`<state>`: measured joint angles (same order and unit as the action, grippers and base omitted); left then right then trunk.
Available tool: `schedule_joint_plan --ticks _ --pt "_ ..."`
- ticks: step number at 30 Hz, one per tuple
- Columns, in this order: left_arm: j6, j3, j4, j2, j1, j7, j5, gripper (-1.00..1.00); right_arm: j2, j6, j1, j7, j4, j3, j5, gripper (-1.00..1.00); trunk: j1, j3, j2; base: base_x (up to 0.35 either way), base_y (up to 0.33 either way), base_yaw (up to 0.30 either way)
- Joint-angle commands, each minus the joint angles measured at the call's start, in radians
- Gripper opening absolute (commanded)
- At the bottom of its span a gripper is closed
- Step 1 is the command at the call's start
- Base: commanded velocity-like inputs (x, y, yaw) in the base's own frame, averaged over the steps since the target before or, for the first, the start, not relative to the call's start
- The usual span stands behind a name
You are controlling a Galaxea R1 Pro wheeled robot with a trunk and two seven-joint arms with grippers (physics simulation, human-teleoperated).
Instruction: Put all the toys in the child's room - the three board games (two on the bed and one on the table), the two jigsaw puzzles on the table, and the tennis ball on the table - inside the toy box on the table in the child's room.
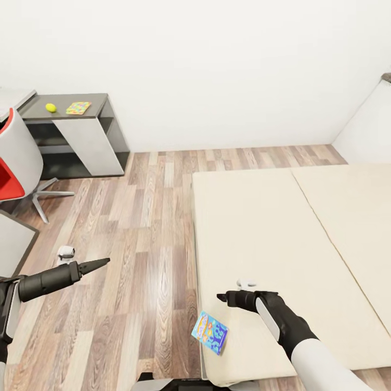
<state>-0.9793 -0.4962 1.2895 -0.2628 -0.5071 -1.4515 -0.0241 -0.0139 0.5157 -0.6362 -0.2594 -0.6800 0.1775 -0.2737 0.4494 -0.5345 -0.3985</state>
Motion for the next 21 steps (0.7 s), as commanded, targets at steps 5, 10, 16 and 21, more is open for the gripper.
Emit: schedule_joint_plan --ticks 5,10,16,21 --pt "-0.010 -0.002 -0.001 -0.004 0.000 -0.007 -0.003 1.00 0.000 0.004 0.000 0.000 -0.001 0.003 -0.003 1.00 0.001 0.007 -0.002 0.000 0.000 0.000" --pt "-0.010 -0.003 -0.001 -0.009 0.001 -0.006 -0.003 1.00 0.001 0.001 0.000 0.000 -0.001 0.003 -0.003 1.00 0.001 0.015 -0.002 0.000 0.000 0.000" --pt "-0.010 -0.005 -0.007 -0.011 0.001 -0.004 -0.003 1.00 0.002 -0.010 0.000 0.000 -0.001 0.002 -0.003 1.00 0.001 0.025 -0.002 0.000 0.000 0.000" --pt "-0.010 -0.010 -0.012 -0.012 0.001 -0.003 -0.004 1.00 -0.002 -0.013 0.000 0.000 -0.002 0.000 -0.004 1.00 0.001 0.034 -0.002 0.000 0.000 0.000"
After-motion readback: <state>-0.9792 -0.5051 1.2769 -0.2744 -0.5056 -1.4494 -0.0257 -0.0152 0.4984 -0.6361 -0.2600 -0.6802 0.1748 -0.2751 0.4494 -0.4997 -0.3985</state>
